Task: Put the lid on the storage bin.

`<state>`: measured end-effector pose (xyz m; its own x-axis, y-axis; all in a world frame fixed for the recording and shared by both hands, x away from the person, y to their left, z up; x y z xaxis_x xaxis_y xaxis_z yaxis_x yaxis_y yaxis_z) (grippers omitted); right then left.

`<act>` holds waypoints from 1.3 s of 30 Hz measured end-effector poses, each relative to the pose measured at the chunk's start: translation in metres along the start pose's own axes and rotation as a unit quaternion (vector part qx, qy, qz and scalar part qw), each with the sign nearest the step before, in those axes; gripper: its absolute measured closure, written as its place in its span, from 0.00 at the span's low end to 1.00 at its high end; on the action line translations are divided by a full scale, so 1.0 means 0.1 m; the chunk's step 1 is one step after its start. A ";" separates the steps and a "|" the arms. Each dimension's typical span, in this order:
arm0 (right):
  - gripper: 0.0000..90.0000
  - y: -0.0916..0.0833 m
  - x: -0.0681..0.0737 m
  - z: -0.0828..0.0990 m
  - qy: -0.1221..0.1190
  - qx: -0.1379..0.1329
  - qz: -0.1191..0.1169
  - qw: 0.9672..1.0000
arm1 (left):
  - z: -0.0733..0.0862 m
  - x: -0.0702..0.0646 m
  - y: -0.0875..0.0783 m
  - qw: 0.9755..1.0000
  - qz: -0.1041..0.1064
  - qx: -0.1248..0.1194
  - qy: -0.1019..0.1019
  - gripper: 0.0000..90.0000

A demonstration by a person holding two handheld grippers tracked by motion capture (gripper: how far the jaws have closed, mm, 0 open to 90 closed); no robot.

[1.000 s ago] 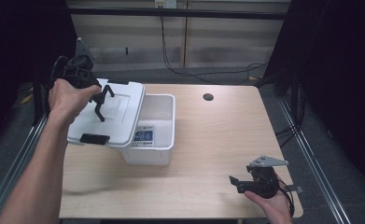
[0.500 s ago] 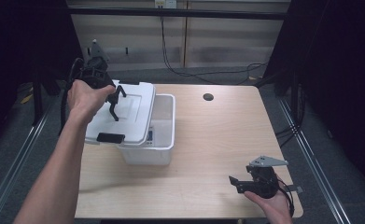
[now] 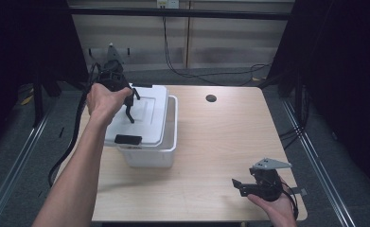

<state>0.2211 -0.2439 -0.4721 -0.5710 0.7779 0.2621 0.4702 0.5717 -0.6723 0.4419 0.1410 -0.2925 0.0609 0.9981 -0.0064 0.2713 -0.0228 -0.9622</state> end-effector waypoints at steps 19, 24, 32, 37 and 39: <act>0.23 0.01 0.01 0.00 -0.004 0.004 0.002 1.000 | 0.01 -0.13 0.11 0.999 0.036 0.003 -0.013 0.95; 0.23 0.00 0.02 0.00 -0.004 0.005 0.002 1.000 | 0.00 -0.15 0.15 0.999 0.035 -0.004 -0.022 0.95; 0.23 0.00 0.02 0.00 -0.004 0.004 0.001 1.000 | 0.03 -0.19 0.23 0.999 0.031 0.003 -0.026 0.95; 0.23 0.00 0.02 0.00 -0.004 0.005 0.001 1.000 | 0.05 -0.19 0.32 0.998 0.043 0.004 -0.040 0.95; 0.24 0.00 0.02 0.00 -0.005 0.005 0.001 1.000 | 0.06 -0.18 0.35 0.999 0.041 0.007 -0.035 0.95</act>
Point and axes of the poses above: each handheld gripper's, and its own axes: y roughly forward along the jaws, z roughly out of its underside, x roughly to its left, the point moved 3 cm from there along y, roughly forward along the jaws, and after that the axes turned 15 degrees about -z, right-handed, at the moved point
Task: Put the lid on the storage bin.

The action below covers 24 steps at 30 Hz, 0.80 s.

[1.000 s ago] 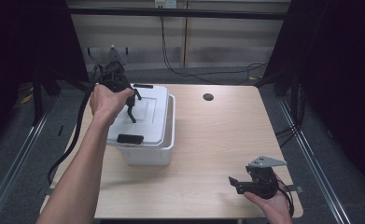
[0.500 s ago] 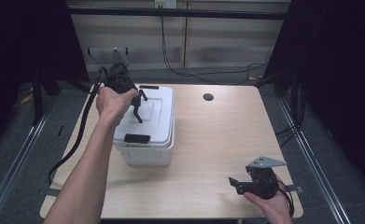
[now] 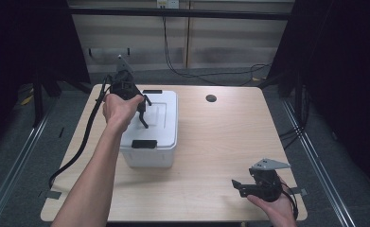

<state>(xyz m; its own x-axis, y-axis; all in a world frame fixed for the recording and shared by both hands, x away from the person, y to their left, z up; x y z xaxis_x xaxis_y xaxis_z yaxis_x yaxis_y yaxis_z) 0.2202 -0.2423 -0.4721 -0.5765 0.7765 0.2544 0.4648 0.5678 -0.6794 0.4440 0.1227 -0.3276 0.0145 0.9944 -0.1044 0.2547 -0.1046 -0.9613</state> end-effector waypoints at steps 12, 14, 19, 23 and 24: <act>0.24 0.00 0.00 0.00 0.000 0.000 -0.001 1.000 | 0.01 -0.03 0.05 1.000 -0.006 0.002 0.011 0.94; 0.24 0.00 0.00 0.00 0.001 0.000 -0.001 1.000 | 0.01 -0.03 0.04 1.000 -0.007 0.003 0.016 0.94; 0.23 0.00 0.00 0.00 0.000 0.001 -0.001 1.000 | 0.00 -0.04 0.03 1.000 -0.002 0.002 0.026 0.93; 0.24 0.00 0.00 0.00 0.000 0.001 -0.001 1.000 | 0.00 -0.02 0.05 0.999 -0.006 0.005 0.034 0.88; 0.23 0.00 0.00 0.00 0.002 0.001 -0.001 1.000 | 0.00 -0.02 0.06 0.999 -0.007 0.005 0.036 0.86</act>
Point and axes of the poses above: each handheld gripper's, and its own axes: y roughly forward along the jaws, z roughly out of its underside, x roughly to its left, the point moved 3 cm from there along y, roughly forward along the jaws, and after that the axes turned 15 degrees about -z, right-handed, at the moved point
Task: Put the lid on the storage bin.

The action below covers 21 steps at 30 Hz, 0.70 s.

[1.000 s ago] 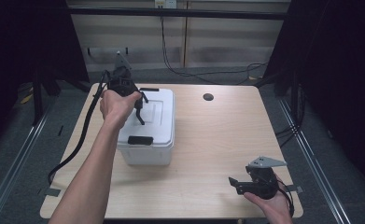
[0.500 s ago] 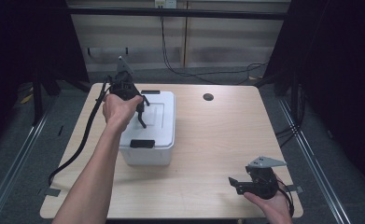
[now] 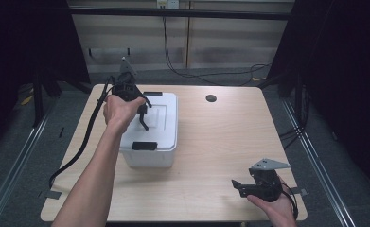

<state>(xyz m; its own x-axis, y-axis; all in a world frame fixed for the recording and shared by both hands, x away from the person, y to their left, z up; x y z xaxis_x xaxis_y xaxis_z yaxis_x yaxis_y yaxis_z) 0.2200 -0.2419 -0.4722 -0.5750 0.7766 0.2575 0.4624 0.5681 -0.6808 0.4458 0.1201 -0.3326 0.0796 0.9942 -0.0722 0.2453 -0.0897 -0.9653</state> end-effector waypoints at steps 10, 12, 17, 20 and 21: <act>0.24 0.00 0.00 0.00 -0.001 0.002 0.000 1.000 | -0.01 0.01 -0.02 1.000 0.010 -0.014 0.003 0.72; 0.24 0.00 0.00 0.00 -0.001 0.002 0.000 1.000 | -0.01 0.01 -0.02 1.000 0.014 -0.014 0.007 0.69; 0.23 0.00 0.00 0.00 0.000 0.002 0.000 1.000 | -0.01 0.01 -0.02 1.000 0.013 -0.013 0.012 0.65; 0.23 0.00 0.00 0.00 -0.002 0.003 0.000 1.000 | -0.01 0.03 -0.02 1.000 0.014 -0.012 0.019 0.59; 0.24 0.00 0.00 0.00 -0.001 0.003 0.000 1.000 | -0.01 0.03 -0.02 1.000 0.015 -0.010 0.024 0.58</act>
Point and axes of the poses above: each handheld gripper's, and its own axes: y roughly forward along the jaws, z roughly out of its underside, x roughly to its left, the point moved 3 cm from there along y, roughly forward along the jaws, and after that the axes turned 15 degrees about -z, right-handed, at the moved point
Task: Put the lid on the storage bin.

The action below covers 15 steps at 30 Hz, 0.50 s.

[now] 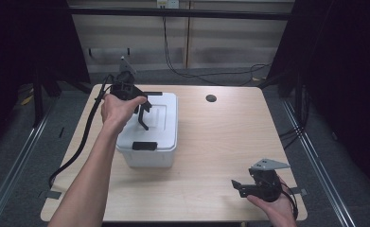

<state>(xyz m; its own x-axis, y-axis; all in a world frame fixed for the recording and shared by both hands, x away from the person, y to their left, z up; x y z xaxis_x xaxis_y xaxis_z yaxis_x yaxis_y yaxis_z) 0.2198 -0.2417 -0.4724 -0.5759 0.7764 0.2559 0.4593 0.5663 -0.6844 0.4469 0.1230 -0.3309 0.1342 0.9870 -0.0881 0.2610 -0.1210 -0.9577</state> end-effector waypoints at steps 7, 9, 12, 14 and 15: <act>0.23 0.01 -0.01 0.00 -0.003 0.001 -0.001 1.000 | 0.00 0.07 0.01 1.000 0.022 -0.007 0.002 0.41; 0.23 0.01 -0.01 0.00 -0.001 0.002 -0.001 1.000 | 0.00 0.09 0.02 1.000 0.027 -0.007 0.004 0.37; 0.23 0.01 -0.01 0.00 -0.001 0.002 0.001 1.000 | 0.00 0.14 0.00 0.999 0.038 -0.010 0.008 0.31; 0.23 0.01 -0.01 0.00 0.001 0.002 0.001 1.000 | 0.00 0.15 -0.04 0.999 0.048 -0.021 0.008 0.27; 0.23 0.01 -0.02 0.00 -0.003 0.000 0.001 1.000 | 0.00 0.16 -0.07 0.998 0.056 -0.028 0.009 0.20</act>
<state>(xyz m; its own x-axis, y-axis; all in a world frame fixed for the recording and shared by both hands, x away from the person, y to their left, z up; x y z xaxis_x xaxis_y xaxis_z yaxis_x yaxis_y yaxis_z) 0.2217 -0.2423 -0.4735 -0.5787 0.7758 0.2515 0.4604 0.5654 -0.6844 0.4473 0.1399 -0.3260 0.1824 0.9649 -0.1888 0.2954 -0.2369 -0.9255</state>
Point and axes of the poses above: each handheld gripper's, and its own axes: y roughly forward along the jaws, z roughly out of its underside, x roughly to its left, the point moved 3 cm from there along y, roughly forward along the jaws, and after that the axes turned 15 degrees about -z, right-handed, at the moved point
